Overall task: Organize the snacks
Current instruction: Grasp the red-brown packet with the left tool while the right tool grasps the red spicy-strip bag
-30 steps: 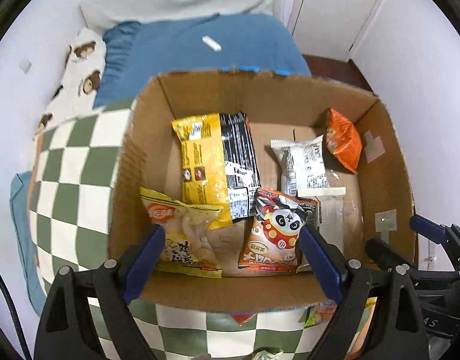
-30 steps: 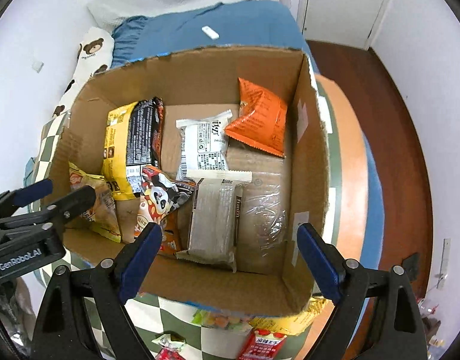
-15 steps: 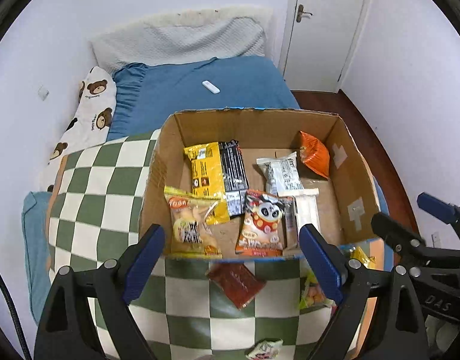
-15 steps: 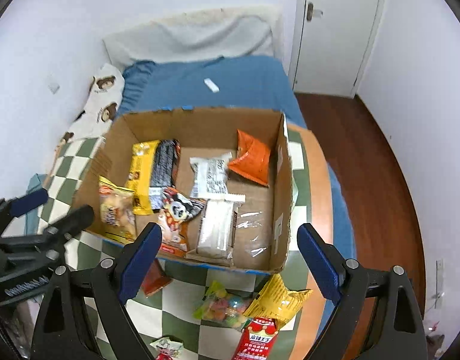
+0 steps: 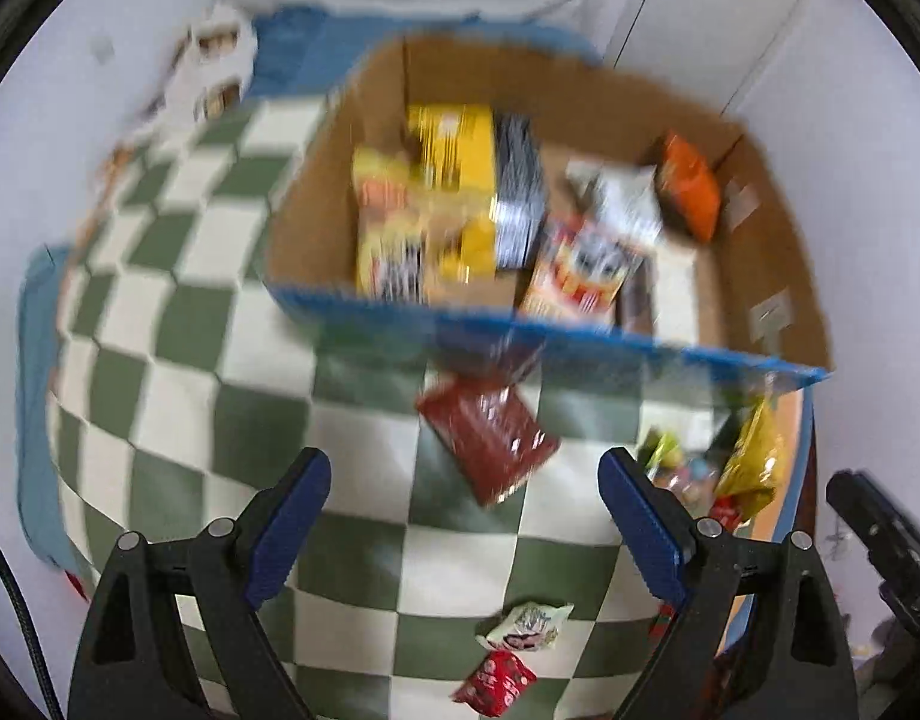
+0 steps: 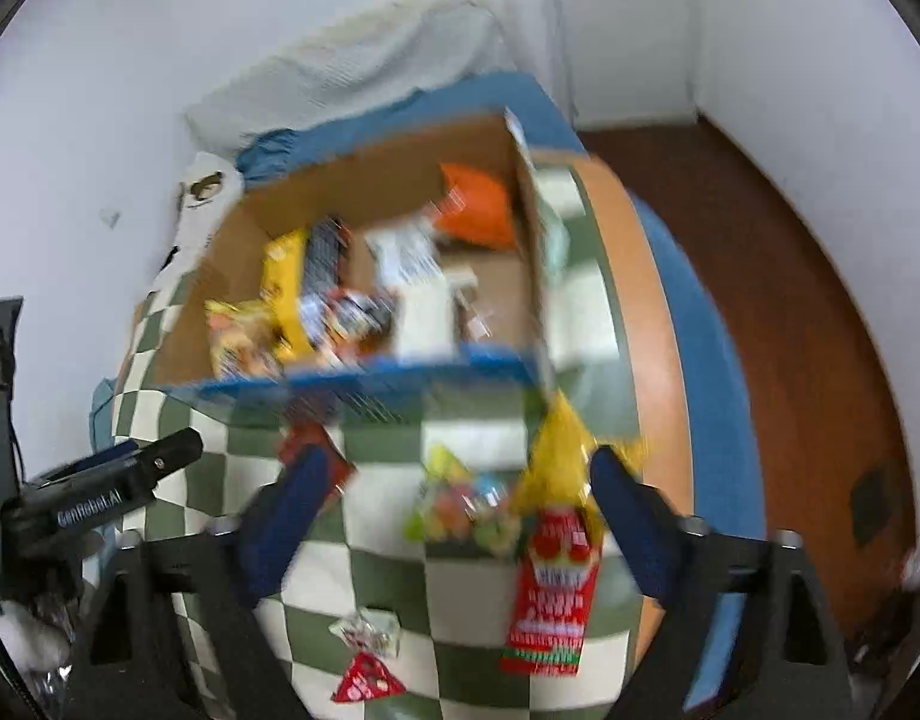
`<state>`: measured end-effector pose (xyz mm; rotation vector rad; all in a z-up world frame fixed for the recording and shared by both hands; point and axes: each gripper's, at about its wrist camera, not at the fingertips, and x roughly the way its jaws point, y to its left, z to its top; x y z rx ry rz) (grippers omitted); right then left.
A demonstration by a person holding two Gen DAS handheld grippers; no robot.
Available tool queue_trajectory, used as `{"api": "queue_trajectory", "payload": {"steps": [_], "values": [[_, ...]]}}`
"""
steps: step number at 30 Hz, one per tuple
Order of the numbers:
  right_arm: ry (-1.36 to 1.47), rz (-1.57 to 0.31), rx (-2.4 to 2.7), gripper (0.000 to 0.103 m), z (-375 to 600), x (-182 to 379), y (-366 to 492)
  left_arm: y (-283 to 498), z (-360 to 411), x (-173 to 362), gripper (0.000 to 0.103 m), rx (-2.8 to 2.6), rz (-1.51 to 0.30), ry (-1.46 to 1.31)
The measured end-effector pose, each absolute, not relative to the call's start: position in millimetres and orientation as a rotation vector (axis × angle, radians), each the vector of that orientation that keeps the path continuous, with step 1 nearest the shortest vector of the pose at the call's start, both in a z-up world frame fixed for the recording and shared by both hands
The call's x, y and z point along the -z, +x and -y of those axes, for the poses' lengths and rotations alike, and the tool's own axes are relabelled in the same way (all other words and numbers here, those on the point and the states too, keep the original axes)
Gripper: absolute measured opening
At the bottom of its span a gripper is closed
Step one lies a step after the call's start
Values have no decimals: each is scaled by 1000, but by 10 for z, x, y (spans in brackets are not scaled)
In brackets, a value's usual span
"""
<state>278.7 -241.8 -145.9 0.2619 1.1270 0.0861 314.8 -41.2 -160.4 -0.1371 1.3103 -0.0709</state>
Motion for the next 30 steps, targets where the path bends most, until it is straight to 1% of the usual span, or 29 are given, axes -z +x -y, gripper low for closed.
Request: {"api": "queue_trajectory", "payload": {"steps": [1,7,8,10,12,13,15,16,18,19,21,23,26,30], "values": [[299,-1163,-72,67,2506,1604,2761,3182,414,1734,91,72,-1346,-156],[404,-1268,46,68,2831,2258,2591,3424,448,2431,91,63,-1511,-362],[420,-1285,66,70,2862,2369,2571,3461,467,2539,91,60,-1530,-388],[420,-1323,87,72,2874,2549,2540,3488,503,2670,91,30,-1530,-401],[423,-1355,100,74,2869,2720,2499,3473,533,2692,90,8,-1472,-370],[419,-1370,104,75,2857,2786,2484,3455,550,2702,88,2,-1457,-340],[406,-1398,107,75,2814,2931,2459,3416,571,2717,74,9,-1451,-305],[400,-1408,110,75,2794,2990,2452,3390,584,2727,71,18,-1454,-282],[380,-1425,107,75,2707,3111,2472,3341,602,2742,58,40,-1460,-230],[365,-1423,109,75,2679,3142,2464,3301,610,2746,55,52,-1462,-201],[319,-1415,109,71,2596,3170,2446,3185,617,2764,55,66,-1465,-139],[248,-1409,91,58,2472,3172,2411,3008,639,2815,55,81,-1473,-48],[176,-1414,56,57,2303,3172,2305,2730,634,2868,55,99,-1497,24],[153,-1441,3,57,2133,3201,2121,2520,585,2869,55,129,-1546,-12]]}}
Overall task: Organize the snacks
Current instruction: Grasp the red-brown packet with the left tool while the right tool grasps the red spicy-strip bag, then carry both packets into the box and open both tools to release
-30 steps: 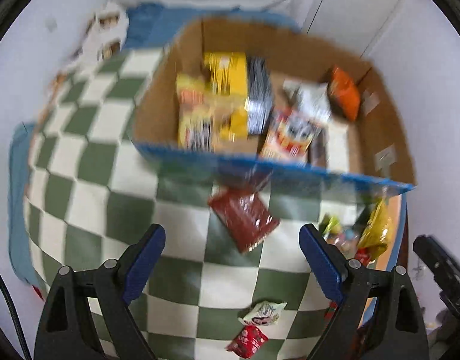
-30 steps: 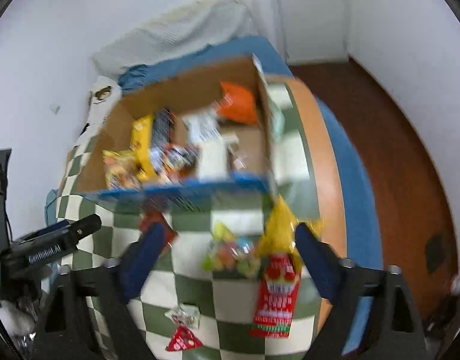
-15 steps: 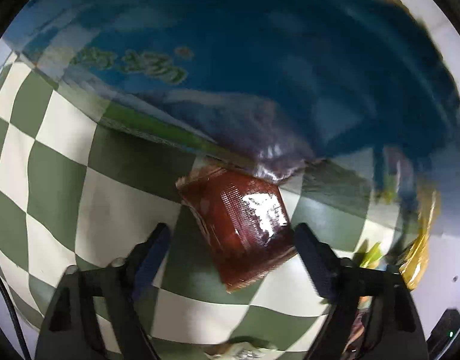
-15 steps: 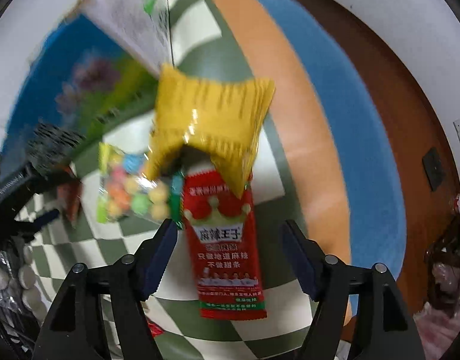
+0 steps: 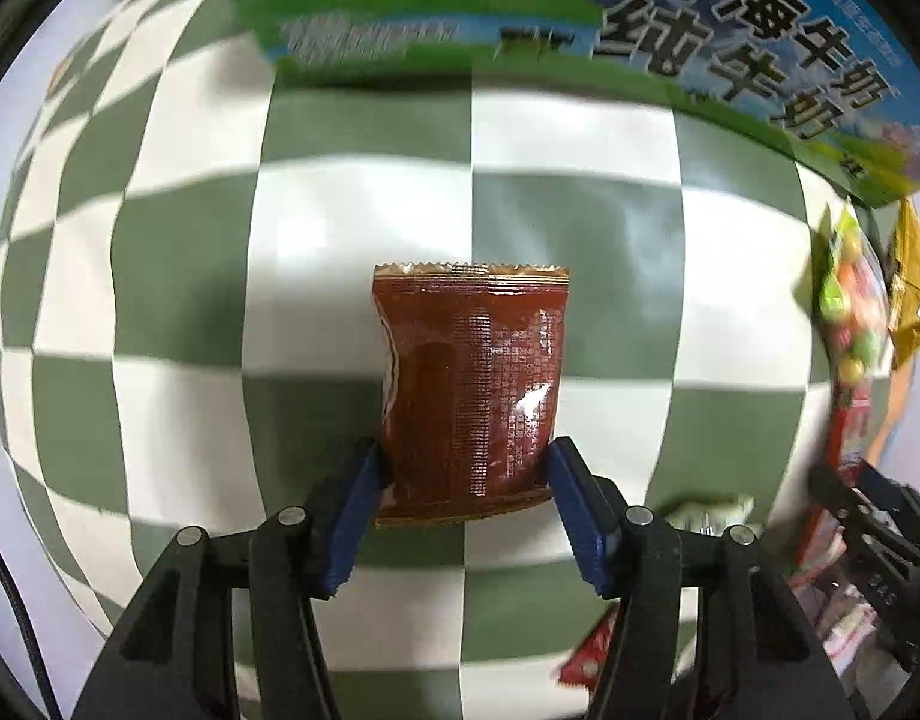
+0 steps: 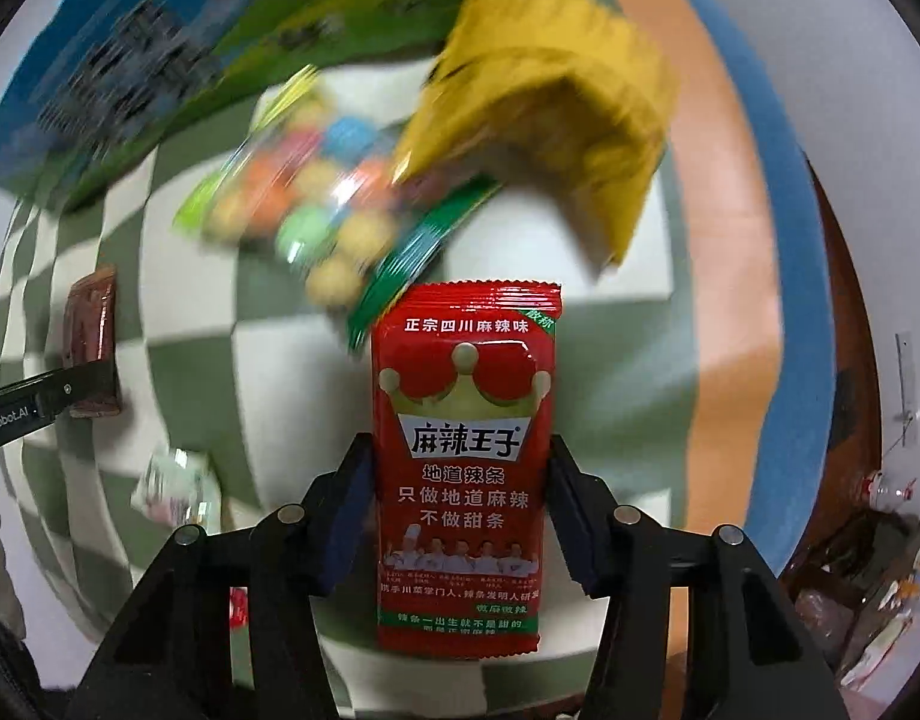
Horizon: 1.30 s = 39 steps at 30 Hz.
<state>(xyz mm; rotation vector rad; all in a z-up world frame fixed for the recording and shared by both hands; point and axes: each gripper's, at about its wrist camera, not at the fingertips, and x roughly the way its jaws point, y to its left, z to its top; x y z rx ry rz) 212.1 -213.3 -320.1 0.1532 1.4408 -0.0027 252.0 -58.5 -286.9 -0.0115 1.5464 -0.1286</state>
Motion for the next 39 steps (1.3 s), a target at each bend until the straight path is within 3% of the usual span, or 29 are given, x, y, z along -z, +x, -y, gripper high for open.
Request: {"api": "queue_trajectory", "payload": {"steps": [25,26,27,29,30,39], "values": [[223,-1468,9,69,2097,3356,2082,2797,391,3081,62,34,-1528,-140],[220,-1467,10,68,2094,3374,2086,2816,417,3028,54,28,-1510,-126],[215,-1464,8,68,2072,3368,2098,2767,428,2961,53,26,-1496,-104],[187,-1451,0,53,2037,3320,2093,2705,467,2856,53,42,-1475,-84],[189,-1442,-8,51,2038,3274,2078,2670,481,2798,53,55,-1468,-76],[271,-1343,-128,49,2081,2494,2031,2623,636,1878,53,203,-1344,-128]]}}
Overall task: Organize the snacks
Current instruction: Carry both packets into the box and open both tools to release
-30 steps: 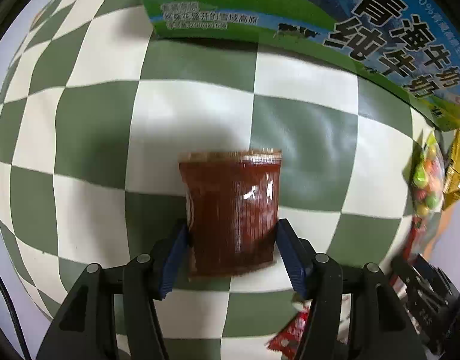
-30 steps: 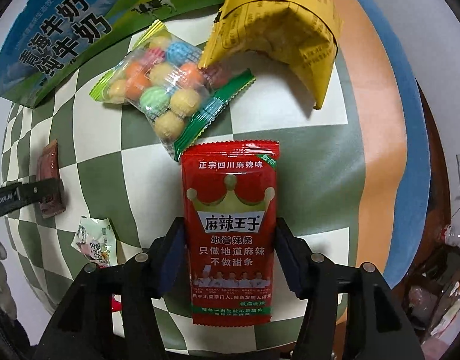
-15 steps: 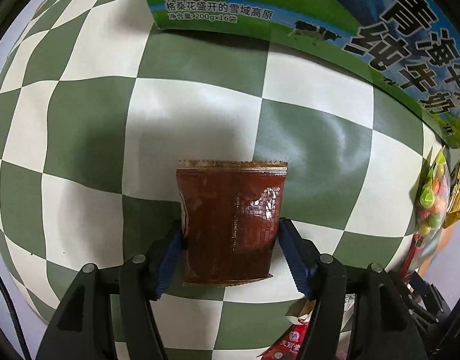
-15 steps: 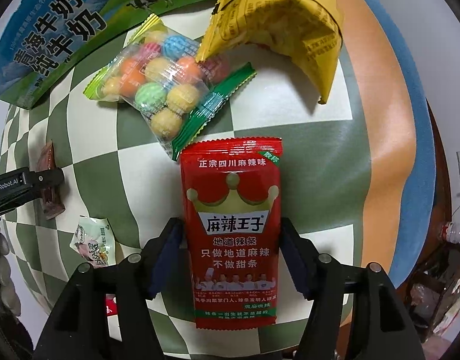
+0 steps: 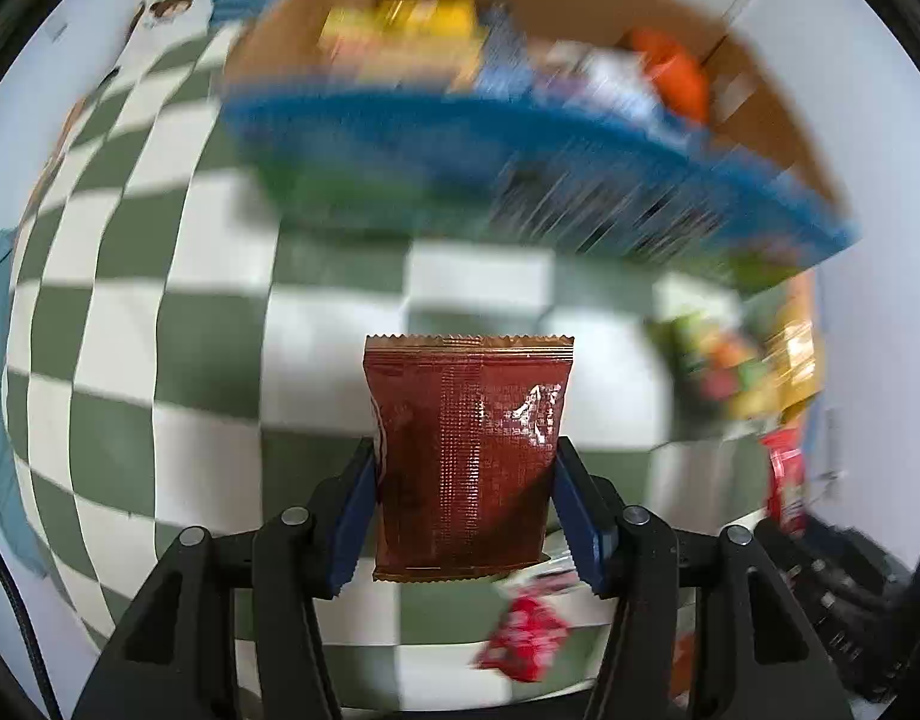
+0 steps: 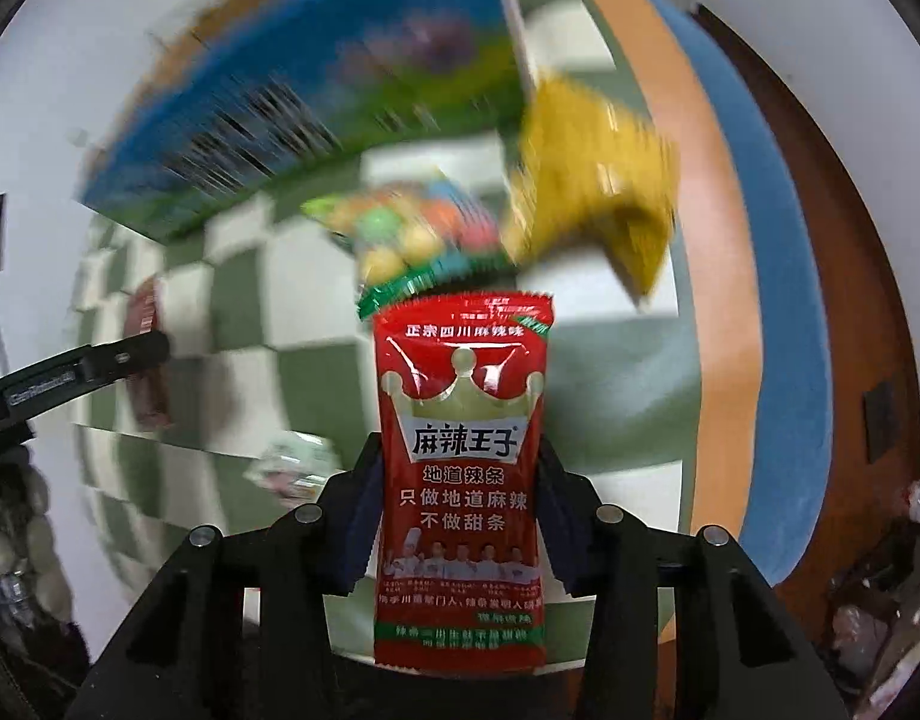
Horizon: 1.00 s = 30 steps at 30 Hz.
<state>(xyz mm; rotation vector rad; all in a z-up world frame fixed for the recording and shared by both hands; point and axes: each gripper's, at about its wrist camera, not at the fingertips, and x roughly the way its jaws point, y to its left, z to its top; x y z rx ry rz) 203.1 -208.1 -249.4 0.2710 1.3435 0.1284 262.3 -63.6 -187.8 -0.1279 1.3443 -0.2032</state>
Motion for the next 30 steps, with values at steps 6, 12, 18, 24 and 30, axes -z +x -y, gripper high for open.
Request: {"api": "queue_trajectory", "payload": {"steps": [6,12,18,24,30], "values": [[326,-1194,-238,49,2035,1648,2351,3037,873,1171,53,295,-1227,-173],[278,-1066,-229,49,2052,1139,3132,3849,1001,972,53,319,-1206,-152],[158,-1096,-153,49,2063,1251,4091,4843,1141,1233,53,283,-1282,-74],[138,-1202,-98,49,1999,1599,4696,5432,1220,1688,54,256,-1380,-44],[148,-1317,-54,85,2034,1969,4986,5771,1294,1990,91,223,-1463,-10]]}}
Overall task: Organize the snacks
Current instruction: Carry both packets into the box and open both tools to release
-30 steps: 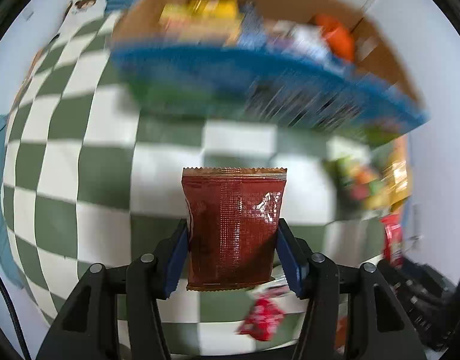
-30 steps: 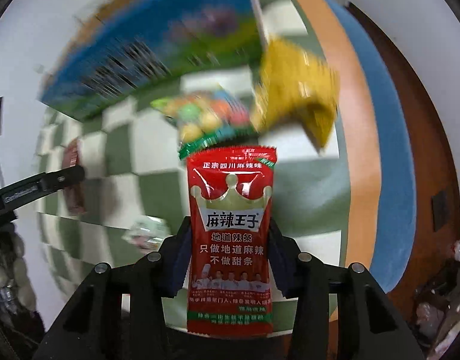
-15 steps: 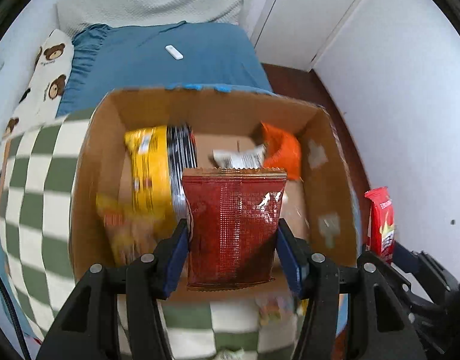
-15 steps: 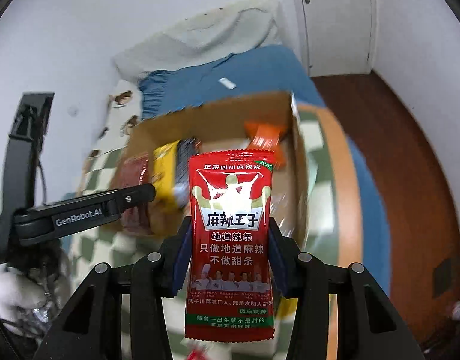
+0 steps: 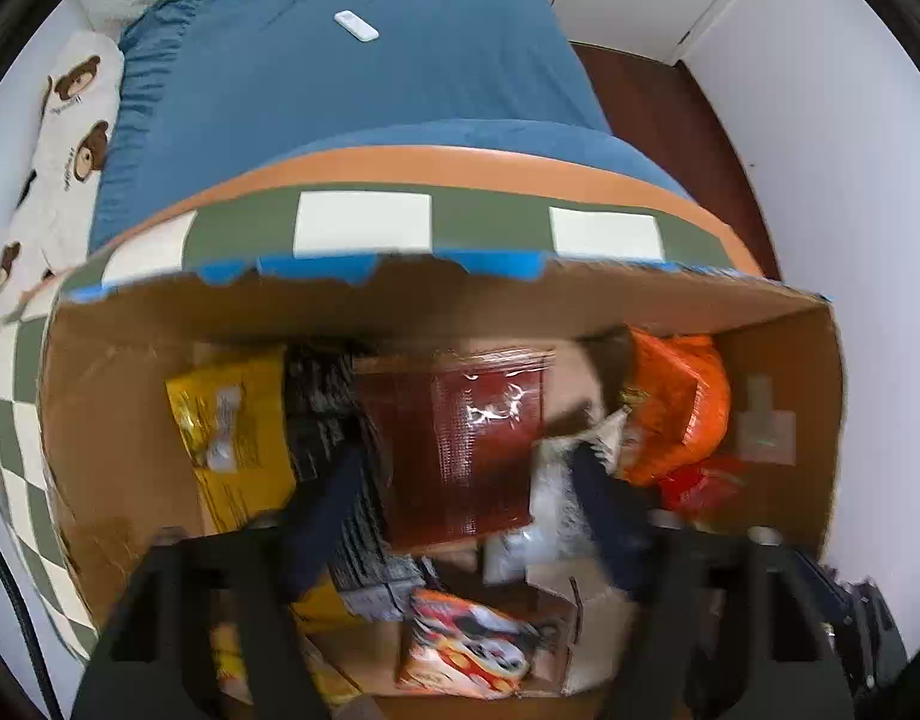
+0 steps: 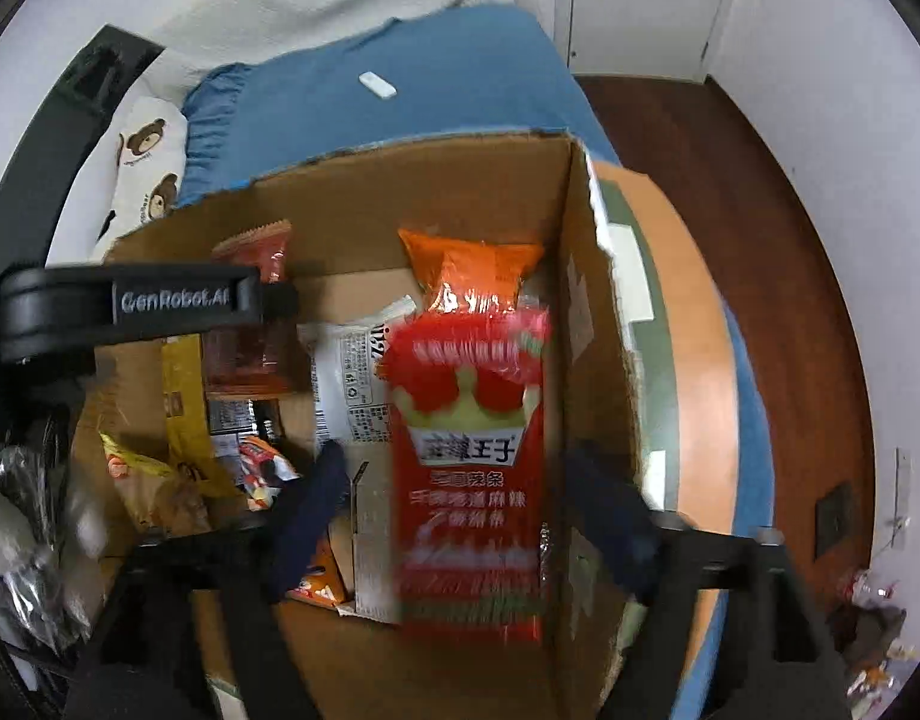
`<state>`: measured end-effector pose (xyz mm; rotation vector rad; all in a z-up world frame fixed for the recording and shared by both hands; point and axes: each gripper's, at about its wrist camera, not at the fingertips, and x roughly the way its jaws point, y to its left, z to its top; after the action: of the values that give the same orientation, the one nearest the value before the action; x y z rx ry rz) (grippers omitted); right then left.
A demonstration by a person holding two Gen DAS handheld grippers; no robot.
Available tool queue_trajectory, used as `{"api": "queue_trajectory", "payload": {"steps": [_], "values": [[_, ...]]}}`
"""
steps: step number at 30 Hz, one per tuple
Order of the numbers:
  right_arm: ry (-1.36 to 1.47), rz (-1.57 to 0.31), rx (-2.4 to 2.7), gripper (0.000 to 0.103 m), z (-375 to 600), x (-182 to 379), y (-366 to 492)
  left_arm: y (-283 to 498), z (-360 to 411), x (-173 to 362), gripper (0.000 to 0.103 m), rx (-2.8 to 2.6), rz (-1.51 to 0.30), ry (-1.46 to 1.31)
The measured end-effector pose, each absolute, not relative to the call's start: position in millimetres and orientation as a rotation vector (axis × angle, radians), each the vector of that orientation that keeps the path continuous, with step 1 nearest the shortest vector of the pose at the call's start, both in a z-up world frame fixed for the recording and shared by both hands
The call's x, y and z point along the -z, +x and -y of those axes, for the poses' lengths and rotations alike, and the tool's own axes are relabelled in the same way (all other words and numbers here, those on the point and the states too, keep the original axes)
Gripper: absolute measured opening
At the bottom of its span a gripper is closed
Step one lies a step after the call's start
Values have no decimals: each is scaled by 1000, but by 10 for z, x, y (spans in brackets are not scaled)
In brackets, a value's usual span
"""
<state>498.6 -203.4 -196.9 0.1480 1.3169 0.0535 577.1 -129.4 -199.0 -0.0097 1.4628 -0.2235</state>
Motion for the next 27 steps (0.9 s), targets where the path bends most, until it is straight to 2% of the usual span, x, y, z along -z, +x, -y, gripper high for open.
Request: {"api": "queue_trajectory", "payload": {"steps": [1,4,15,27], "values": [[143,-1324,-52,88,2022,1988,5016,5784,1291,1992,95,216,-1452,3],[146,-1330,-49,95,1971,2004,5066,5772,1243,1995,95,216,-1449,-6],[139,-1340,-40,95,1949,2024,4989,5353,951,1851,95,177,-1420,-22],[117,-1307,-51,95,1924,1953,4702,4705,641,1543,95,162,-1310,-22]]}}
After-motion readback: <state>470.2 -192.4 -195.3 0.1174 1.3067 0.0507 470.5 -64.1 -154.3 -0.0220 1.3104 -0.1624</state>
